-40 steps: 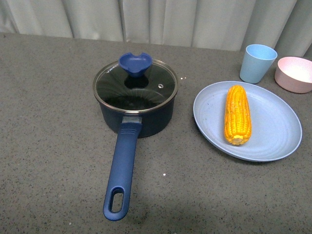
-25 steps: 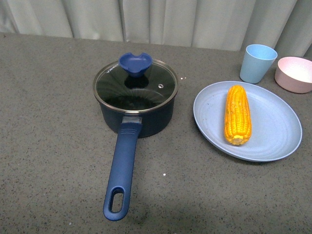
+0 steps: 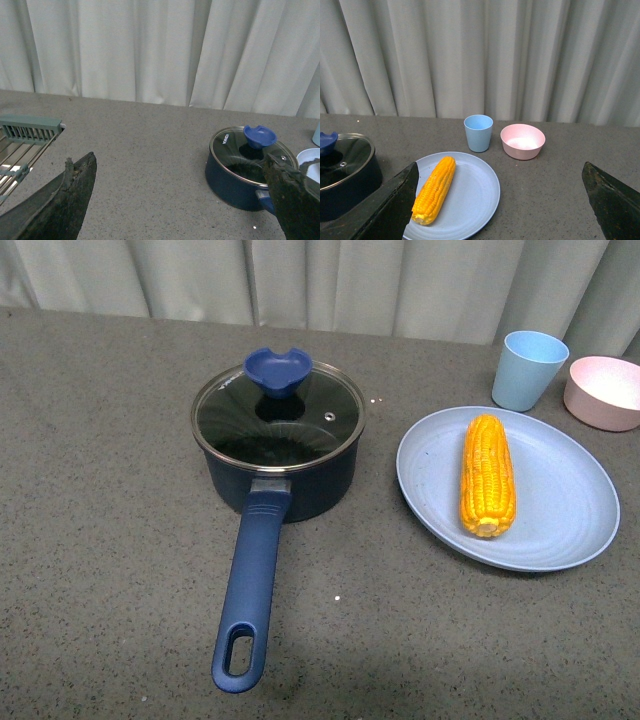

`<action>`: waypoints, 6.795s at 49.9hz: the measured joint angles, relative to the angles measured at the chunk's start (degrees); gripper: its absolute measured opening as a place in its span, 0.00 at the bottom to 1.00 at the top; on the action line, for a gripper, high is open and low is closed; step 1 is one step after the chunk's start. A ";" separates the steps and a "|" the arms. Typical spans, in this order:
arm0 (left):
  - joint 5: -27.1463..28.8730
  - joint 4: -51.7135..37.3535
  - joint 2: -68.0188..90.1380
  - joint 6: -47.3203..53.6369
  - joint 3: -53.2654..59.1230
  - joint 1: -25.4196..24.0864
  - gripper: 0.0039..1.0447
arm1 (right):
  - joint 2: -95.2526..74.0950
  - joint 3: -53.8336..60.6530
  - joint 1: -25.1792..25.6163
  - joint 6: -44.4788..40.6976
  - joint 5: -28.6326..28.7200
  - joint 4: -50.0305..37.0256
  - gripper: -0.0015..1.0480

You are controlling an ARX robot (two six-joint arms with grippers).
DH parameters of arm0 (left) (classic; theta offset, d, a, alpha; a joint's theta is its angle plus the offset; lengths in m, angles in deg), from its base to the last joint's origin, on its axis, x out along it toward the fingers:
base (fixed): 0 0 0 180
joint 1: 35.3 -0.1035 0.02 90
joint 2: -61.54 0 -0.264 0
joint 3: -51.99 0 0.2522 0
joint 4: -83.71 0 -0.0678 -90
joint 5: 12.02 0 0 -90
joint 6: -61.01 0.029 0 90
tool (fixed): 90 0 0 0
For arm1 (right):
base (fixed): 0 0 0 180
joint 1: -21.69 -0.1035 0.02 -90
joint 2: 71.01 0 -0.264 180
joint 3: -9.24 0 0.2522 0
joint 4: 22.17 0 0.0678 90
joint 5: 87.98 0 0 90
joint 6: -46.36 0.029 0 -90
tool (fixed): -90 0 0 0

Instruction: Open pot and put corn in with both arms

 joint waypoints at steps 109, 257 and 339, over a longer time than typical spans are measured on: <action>5.35 -56.33 104.48 -3.43 -30.36 21.75 0.94 | 0.00 0.00 0.00 0.00 0.00 0.00 0.91; -5.49 -57.16 128.48 -1.36 -46.90 -3.19 0.60 | 0.00 0.00 0.04 0.00 0.00 0.00 0.91; -4.70 -48.28 83.01 -3.23 -21.27 -0.22 0.94 | 0.00 0.00 0.04 0.00 0.00 0.00 0.91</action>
